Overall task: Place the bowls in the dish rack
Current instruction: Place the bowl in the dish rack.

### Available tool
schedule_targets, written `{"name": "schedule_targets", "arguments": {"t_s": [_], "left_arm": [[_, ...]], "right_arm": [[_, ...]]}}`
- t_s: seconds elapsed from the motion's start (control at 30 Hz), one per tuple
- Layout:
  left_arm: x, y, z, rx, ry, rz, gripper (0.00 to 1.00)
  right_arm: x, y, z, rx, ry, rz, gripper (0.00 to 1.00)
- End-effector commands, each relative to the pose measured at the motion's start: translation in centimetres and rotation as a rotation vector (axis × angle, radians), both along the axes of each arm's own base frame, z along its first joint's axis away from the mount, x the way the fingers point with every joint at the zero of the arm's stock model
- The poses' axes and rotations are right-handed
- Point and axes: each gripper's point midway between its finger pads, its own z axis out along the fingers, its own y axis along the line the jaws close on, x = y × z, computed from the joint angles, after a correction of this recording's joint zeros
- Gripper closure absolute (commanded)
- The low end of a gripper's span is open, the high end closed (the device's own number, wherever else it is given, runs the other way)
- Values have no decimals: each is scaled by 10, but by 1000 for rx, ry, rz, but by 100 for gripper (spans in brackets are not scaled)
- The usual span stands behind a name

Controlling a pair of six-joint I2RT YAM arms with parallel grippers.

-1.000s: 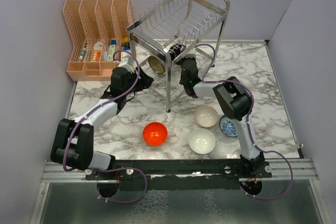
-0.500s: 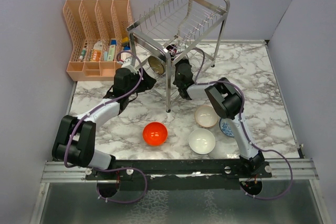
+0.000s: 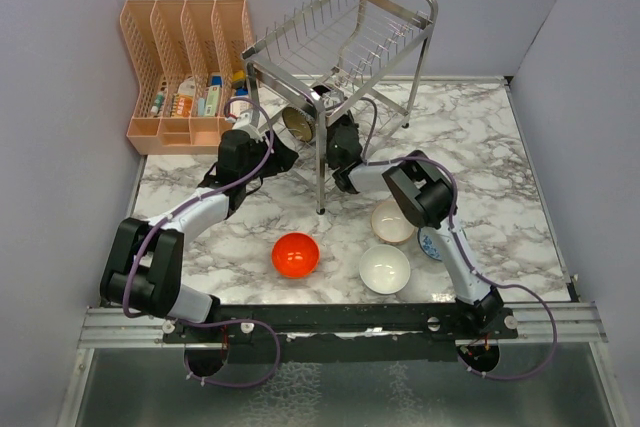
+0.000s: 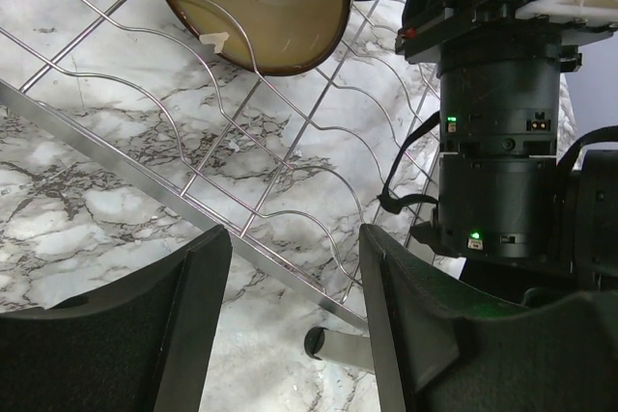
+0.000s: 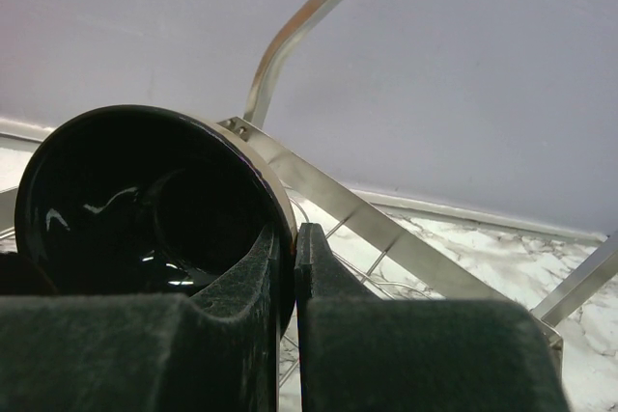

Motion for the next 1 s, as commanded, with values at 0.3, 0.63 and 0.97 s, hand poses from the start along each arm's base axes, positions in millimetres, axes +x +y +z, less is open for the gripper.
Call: {"name": "schedule_targets", "arguments": {"t_s": [0.3,0.63,0.97], "left_arm": [[4,0,1,7,-27,6,42],[2,1,-3,0,-26,14,42],[0,0,-9,-21,-33,15,43]], "right_arm": [[-22,28,25,-85,-136,110,99],[-34,41,13,-173,-145,162,99],[-41,57,25,-254,-208,196,99]]}}
